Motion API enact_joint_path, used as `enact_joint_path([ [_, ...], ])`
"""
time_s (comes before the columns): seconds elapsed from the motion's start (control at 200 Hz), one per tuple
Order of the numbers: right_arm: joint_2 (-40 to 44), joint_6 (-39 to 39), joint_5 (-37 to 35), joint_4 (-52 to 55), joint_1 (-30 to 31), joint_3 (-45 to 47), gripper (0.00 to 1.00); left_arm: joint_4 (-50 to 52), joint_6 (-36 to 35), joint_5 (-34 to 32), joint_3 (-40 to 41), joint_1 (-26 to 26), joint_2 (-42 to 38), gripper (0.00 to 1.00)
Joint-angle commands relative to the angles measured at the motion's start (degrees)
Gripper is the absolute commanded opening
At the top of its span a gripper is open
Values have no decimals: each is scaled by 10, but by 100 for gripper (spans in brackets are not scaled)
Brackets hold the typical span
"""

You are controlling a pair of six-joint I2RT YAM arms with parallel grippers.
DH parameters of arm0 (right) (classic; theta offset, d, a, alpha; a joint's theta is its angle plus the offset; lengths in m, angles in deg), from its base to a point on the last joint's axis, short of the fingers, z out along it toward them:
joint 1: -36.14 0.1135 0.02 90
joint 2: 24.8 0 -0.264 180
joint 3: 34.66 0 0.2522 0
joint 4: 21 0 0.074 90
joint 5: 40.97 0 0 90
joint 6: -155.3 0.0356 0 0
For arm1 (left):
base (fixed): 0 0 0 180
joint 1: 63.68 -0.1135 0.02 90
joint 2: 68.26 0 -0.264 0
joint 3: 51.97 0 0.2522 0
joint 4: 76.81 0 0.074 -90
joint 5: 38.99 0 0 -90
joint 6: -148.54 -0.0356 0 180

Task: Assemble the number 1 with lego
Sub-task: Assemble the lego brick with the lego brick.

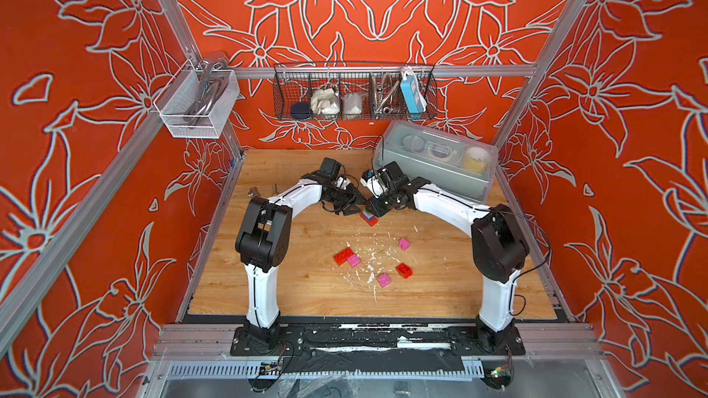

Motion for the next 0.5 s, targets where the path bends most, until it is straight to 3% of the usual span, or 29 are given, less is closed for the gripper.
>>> enact_joint_path([
  [0.0,-40,-5,-22,136,-12,45,21,32,-12,-19,3,7,26,42],
  [0.305,-41,-5,-28,146,-20,24,29,58,-31,-28,9,8,36,31],
  [0.495,-42,-4,-30,148,-21,9,39,70,-37,-28,5,9,37,30],
])
